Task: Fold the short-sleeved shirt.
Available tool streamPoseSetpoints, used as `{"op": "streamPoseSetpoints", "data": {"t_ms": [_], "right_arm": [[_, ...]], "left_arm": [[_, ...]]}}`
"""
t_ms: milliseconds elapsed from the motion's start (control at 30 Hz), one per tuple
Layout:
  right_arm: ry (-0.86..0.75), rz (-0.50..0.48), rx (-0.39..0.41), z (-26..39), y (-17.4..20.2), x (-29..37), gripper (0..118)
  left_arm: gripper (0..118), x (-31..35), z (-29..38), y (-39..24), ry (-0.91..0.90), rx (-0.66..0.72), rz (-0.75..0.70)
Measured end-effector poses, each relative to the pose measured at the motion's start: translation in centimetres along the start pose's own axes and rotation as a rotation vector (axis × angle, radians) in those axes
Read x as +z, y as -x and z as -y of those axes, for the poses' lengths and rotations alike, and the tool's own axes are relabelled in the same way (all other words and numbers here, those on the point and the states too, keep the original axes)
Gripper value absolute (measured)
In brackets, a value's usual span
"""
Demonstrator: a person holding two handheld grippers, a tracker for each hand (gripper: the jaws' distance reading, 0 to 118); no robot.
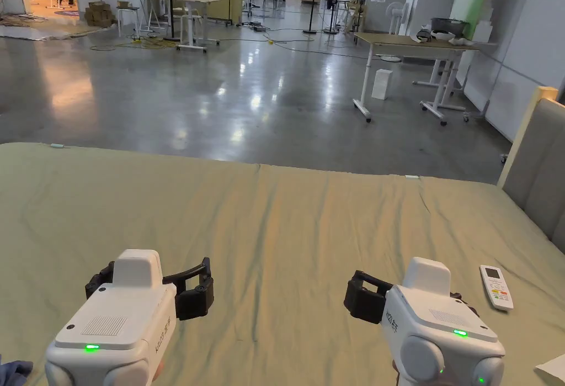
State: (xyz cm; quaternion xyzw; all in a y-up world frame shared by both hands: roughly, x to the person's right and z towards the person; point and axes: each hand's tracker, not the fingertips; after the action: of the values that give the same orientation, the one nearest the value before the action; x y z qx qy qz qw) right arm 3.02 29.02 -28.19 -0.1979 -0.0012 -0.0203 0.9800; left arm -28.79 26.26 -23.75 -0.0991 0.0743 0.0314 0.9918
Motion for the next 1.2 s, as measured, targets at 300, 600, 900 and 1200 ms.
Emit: {"op": "streamPoseSetpoints", "data": {"t_ms": [300, 600, 900, 1200], "right_arm": [[0.029, -0.031, -0.026, -0.3, -0.5, -0.2, 118], [0.034, 0.092, -0.064, -0.9, -0.7, -0.6, 118], [-0.138, -0.115, -0.119, -0.2, -3.0, -0.5, 118], [-0.225, -0.052, -0.02, -0.6, -1.9, 1.3, 118]], "left_arm": [[108, 0.1, -0.6, -0.1, 0.0, -0.027, 0.023], [108, 0.3, -0.9, -0.2, -0.004, -0.035, 0.028], [109, -0.2, -0.8, 0.2, -0.033, -0.036, 0.039], [109, -0.1, -0.7, -0.1, -0.045, -0.038, 0.036]]}}
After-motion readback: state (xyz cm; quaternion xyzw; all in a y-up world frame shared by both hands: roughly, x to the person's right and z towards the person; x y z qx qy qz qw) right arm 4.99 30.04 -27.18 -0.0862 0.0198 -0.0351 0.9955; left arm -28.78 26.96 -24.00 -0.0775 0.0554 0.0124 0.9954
